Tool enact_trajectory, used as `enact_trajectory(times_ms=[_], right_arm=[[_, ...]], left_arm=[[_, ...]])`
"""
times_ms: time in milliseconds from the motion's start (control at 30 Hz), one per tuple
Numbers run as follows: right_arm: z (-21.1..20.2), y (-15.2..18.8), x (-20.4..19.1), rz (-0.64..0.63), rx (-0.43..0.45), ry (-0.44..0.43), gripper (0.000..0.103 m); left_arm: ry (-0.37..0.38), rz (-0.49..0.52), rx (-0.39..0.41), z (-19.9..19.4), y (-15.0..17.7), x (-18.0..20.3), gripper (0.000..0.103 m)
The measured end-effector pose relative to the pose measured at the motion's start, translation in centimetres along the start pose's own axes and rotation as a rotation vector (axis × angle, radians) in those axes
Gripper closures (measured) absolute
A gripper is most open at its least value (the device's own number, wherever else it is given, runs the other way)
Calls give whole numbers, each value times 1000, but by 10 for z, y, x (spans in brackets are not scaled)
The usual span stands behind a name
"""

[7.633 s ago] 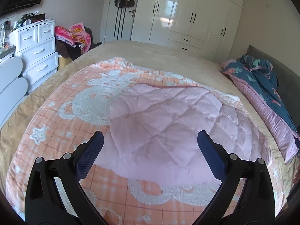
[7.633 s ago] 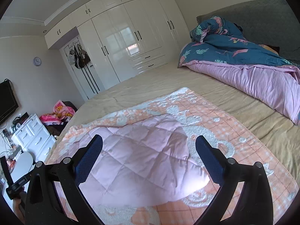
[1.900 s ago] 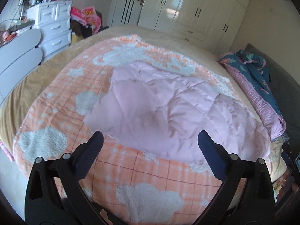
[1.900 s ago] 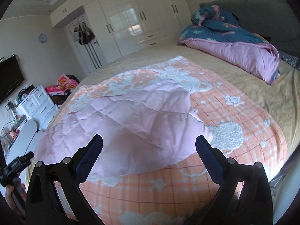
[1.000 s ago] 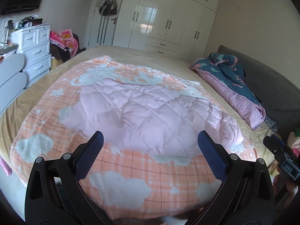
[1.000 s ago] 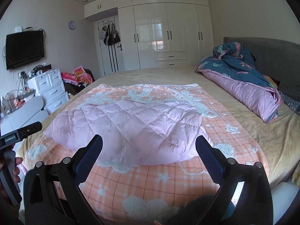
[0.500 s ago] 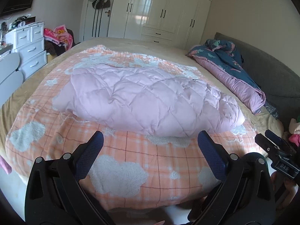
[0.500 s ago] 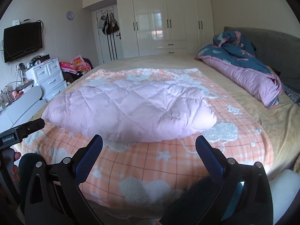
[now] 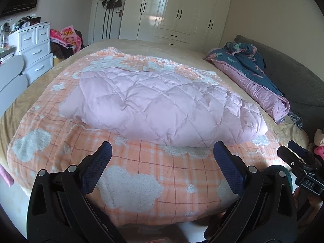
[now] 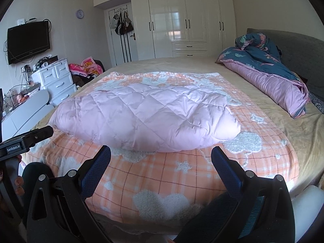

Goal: Fold large clothes

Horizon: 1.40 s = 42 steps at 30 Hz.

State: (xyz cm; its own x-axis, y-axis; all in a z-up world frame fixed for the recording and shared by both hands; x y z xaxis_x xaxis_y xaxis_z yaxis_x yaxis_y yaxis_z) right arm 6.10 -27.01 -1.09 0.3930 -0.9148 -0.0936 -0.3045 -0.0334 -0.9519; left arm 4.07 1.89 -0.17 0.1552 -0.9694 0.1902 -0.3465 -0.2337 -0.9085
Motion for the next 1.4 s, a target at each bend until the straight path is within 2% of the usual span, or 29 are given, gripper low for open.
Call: enact_trajectory(times_ms=[1400], right_arm=[[-8, -8, -1, -3, 19, 15, 4]], left_arm=[[-28, 29, -12, -6, 1, -1, 9]])
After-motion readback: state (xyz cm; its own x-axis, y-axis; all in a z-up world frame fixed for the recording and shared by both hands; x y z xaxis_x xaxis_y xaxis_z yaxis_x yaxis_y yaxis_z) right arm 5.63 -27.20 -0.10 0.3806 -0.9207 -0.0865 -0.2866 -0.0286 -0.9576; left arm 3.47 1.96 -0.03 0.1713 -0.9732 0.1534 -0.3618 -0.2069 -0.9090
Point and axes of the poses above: each gripper's, at about its wrist camera, not at the fingertips, and z roughly the way its jaws point, x to its right, y to its underside, the point moved 3 cm from there along z, roughly the way its jaws point, and after that the axes turned 14 degrees about x, right-handed, at the moved point
